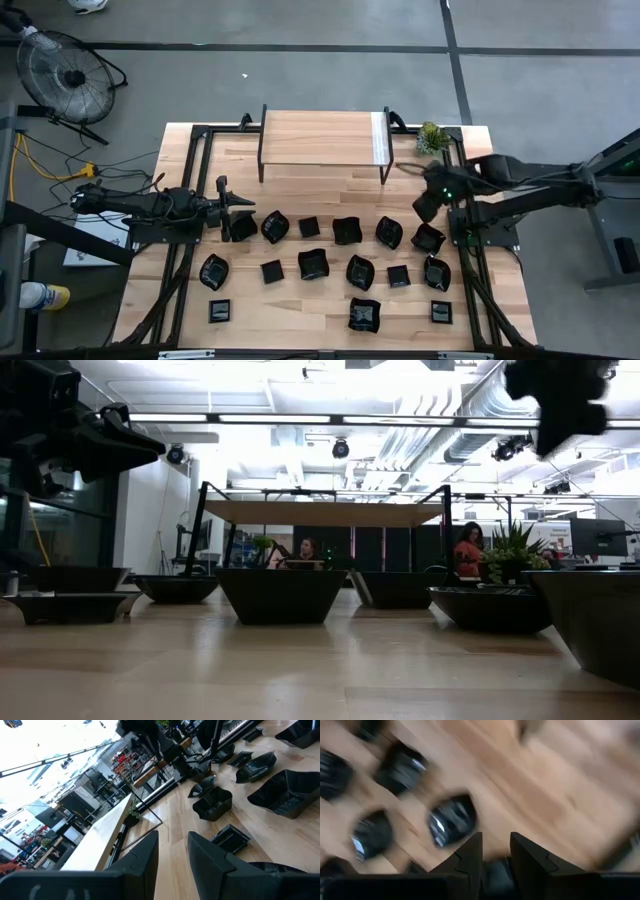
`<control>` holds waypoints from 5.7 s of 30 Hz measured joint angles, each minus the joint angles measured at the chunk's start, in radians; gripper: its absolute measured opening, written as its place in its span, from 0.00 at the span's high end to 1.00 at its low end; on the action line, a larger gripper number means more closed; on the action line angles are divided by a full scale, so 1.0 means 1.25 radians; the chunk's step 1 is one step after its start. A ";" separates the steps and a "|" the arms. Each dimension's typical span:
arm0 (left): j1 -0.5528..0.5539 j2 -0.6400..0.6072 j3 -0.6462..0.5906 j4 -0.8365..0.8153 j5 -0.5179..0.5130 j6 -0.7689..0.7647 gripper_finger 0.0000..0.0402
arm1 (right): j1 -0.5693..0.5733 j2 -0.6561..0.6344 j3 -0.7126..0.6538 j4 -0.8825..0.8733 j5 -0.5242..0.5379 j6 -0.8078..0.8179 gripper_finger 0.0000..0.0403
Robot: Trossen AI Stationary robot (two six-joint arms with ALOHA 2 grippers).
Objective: Pick & Place Mini shaped plates
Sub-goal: Put the distorted square plate on the shelf
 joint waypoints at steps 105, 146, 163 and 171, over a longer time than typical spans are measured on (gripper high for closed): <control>0.000 0.000 0.000 0.000 0.000 0.000 0.75 | 0.428 0.658 0.107 -0.040 -0.044 0.406 0.67; 0.000 0.000 0.000 0.000 0.000 0.000 0.75 | 0.428 0.657 -0.002 0.040 -0.039 0.351 0.75; 0.000 0.000 0.000 0.000 0.000 0.000 0.75 | 0.428 0.657 -0.002 0.040 -0.045 0.351 0.96; 0.000 0.000 0.000 0.000 0.000 0.000 0.75 | 0.428 0.657 -0.002 0.027 -0.069 0.355 0.99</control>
